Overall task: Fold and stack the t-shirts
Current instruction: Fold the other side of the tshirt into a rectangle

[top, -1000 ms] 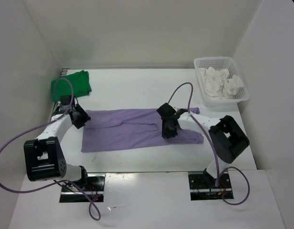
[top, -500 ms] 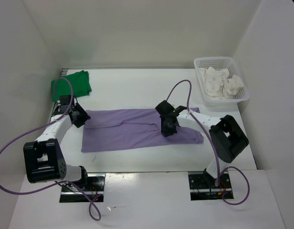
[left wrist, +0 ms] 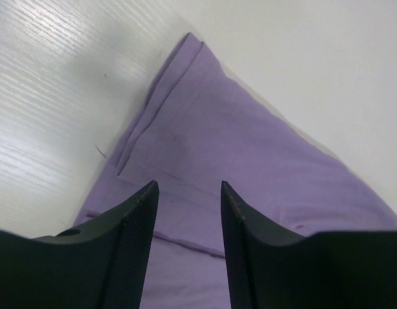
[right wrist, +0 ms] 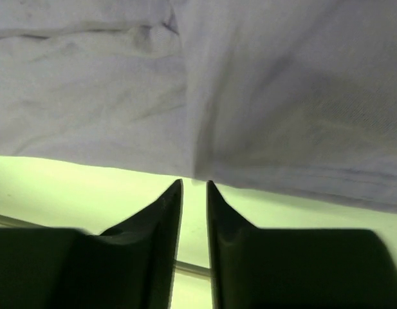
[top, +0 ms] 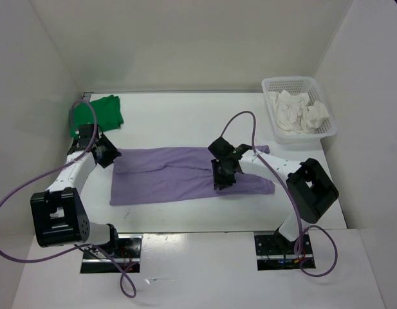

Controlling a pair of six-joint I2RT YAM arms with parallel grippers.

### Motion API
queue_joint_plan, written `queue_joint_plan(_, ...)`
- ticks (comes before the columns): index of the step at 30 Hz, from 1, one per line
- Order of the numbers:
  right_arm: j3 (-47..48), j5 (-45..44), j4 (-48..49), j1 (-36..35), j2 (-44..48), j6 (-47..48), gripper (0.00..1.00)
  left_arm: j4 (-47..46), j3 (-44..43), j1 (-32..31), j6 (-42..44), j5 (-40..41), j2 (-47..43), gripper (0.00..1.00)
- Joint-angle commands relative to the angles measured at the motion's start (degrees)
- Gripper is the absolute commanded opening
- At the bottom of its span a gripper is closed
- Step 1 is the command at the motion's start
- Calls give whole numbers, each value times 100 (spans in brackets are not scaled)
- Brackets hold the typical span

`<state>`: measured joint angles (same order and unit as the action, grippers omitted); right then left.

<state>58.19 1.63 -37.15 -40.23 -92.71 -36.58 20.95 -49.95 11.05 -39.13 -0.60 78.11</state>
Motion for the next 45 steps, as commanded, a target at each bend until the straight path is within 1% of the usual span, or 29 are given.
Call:
queue_joint_plan(1,69,154,-108,-91,156,71,33,6,-242,-24,90,-28,-138,51)
queue_joint_plan(3,121,101,-231,-91,227,159,41,6,-243,-24,90,-28,-138,51)
queue_joint_plan(7,263,48,-302,286,647,370,42,-65,-243,-24,152,-291,-86,51)
queue_joint_plan(8,324,-4,-363,601,649,423,41,-117,-243,-93,204,-344,-15,51)
queue_joint_plan(9,324,-57,-364,795,744,502,37,-117,-243,-251,204,-344,38,51)
queue_joint_plan(10,324,-179,-364,997,902,502,27,-196,-243,-348,205,-414,99,51)
queue_joint_plan(11,255,-180,-364,1478,1017,563,22,-266,-243,-453,135,-414,239,51)
queue_joint_plan(12,89,-250,-242,1752,1139,564,17,-267,-304,-716,82,-484,301,51)
queue_joint_plan(13,-9,-251,-188,2016,1384,564,7,-415,-304,-866,29,-485,424,51)
queue_joint_plan(14,-175,-251,-188,2436,1517,494,5,-486,-304,-1050,-93,-546,477,49)
queue_joint_plan(15,-177,-312,-136,2545,1632,424,5,-547,-391,-1244,-155,-546,538,48)
queue_joint_plan(16,-177,-625,-196,2598,1737,336,5,-661,-558,-1741,-156,-546,696,48)
queue_joint_plan(18,-177,-856,-249,2800,1897,195,10,-723,-865,-2306,-209,-546,959,48)
queue_joint_plan(19,-177,-918,-249,2949,1949,195,13,-785,-1050,-2796,-209,-546,1326,48)
queue_joint_plan(20,-177,-823,-188,3272,1897,195,15,-785,-1469,-3019,-209,-546,1556,48)
queue_joint_plan(21,-177,-692,-31,3397,1810,308,17,-785,-1691,-3204,-209,-607,1785,48)
queue_joint_plan(22,-177,-621,49,3468,1522,309,18,-864,-1867,-3414,-209,-730,2213,48)
queue_joint_plan(24,-177,-463,364,3469,1239,432,21,-1083,-2183,-3486,-340,-914,2681,48)
queue_joint_plan(25,-177,-288,723,3469,1090,432,23,-1084,-2264,-3487,-340,-915,2814,48)
queue_joint_plan(26,-177,-155,900,3469,775,371,23,-1084,-2456,-3487,-288,-968,3042,48)
queue_joint_plan(28,-81,12,1313,3303,466,240,24,-1084,-2571,-3487,-218,-968,3201,48)
queue_joint_plan(29,-80,13,1454,3093,159,100,24,-1015,-2572,-3487,-217,-968,3324,48)
queue_joint_plan(30,129,13,1621,2995,-9,29,24,-1014,-2624,-3487,-139,-890,3386,48)
queue_joint_plan(33,524,-57,1771,2644,-712,-209,24,-1014,-2502,-3303,-68,-889,3562,49)
queue_joint_plan(37,956,-171,1843,2459,-1503,-402,24,-1014,-2195,-2969,46,-889,3642,49)
queue_joint_plan(40,1377,-224,1843,2345,-2127,-403,24,-962,-1993,-2557,117,-662,3589,49)
queue_joint_plan(43,1983,-172,1843,2142,-2716,-403,24,-961,-1922,-2240,230,-582,3589,49)
queue_joint_plan(44,2203,-172,1843,2081,-2883,-403,24,-1074,-1861,-2030,292,-773,3589,49)
queue_joint_plan(45,2727,-102,1738,2028,-3067,-403,24,-1075,-1860,-1958,292,-879,3589,49)
